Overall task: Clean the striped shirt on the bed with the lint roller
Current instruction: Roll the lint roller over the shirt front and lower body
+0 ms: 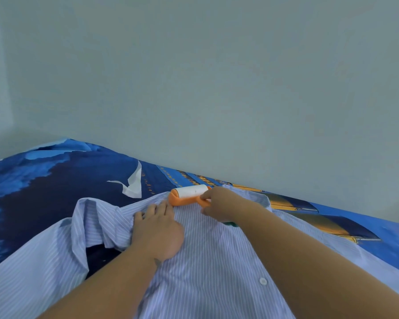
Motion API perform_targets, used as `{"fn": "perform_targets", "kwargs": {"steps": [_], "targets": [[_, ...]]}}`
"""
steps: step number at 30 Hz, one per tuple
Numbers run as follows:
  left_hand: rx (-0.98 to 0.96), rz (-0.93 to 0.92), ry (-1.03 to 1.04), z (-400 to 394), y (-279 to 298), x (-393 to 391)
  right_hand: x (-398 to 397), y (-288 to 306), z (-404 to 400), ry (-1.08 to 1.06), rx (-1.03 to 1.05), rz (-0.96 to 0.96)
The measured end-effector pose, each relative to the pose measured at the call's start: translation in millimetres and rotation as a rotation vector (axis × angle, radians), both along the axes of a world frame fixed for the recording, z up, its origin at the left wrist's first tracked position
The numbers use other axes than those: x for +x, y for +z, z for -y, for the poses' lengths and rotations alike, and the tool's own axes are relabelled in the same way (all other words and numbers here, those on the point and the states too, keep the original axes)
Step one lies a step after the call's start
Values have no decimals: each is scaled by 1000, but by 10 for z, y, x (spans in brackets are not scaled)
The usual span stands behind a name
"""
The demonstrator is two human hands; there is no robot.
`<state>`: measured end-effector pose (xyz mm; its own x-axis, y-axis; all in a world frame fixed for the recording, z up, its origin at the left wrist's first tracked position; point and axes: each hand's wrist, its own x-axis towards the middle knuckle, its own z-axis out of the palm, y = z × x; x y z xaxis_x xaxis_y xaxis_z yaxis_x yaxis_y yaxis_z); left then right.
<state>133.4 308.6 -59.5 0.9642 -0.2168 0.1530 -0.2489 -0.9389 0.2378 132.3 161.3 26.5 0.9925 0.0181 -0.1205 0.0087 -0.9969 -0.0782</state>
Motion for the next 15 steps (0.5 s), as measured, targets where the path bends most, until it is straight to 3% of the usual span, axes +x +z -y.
{"fn": "perform_targets", "kwargs": {"steps": [9,15], "targets": [[36,-85,21,-6,5,43,-723,17,487,9,77,-4],[21,-90,34,14,-18,53,-1322,34,775,-30,6,-35]]}}
